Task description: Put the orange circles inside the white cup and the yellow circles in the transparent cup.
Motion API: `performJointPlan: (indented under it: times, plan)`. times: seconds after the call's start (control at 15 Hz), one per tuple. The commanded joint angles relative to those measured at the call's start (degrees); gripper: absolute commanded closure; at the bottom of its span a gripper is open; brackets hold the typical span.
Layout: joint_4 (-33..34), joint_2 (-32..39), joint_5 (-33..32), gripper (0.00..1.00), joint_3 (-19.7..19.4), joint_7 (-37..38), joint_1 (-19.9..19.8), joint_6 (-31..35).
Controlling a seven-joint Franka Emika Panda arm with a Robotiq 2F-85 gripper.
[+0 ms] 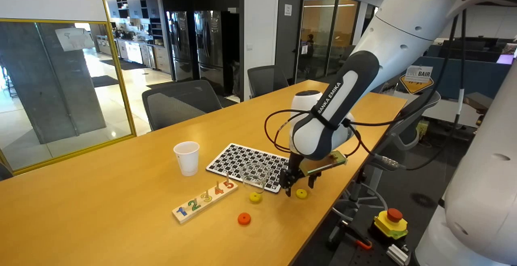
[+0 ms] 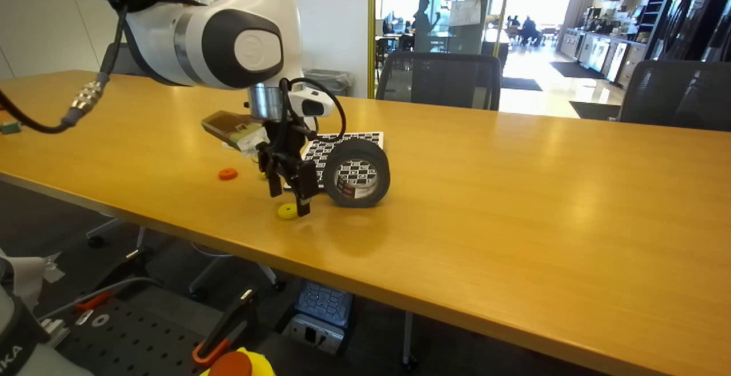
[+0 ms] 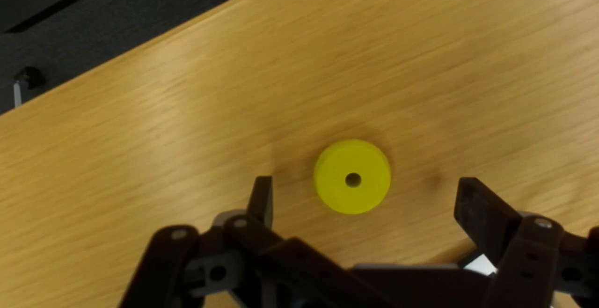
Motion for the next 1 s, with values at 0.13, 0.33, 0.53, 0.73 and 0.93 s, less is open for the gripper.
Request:
performJointPlan:
  times: [0.13, 0.33, 0.53, 0.73, 0.93]
  plan:
    - [0.0, 1.6, 4.1, 0.0, -0.9, -4.4, 0.1, 3.9]
    - [0.0, 1.8, 5.9, 0.0, -1.0, -5.9, 0.2, 4.3]
    - [0.0, 1.4, 7.6, 0.0, -1.0, -7.0, 0.2, 3.3]
    - [0.1, 0.7, 9.0, 0.0, -0.9, -7.2, 0.3, 2.4]
    - [0.1, 0.5, 9.1, 0.0, -0.9, -6.5, 0.3, 1.9]
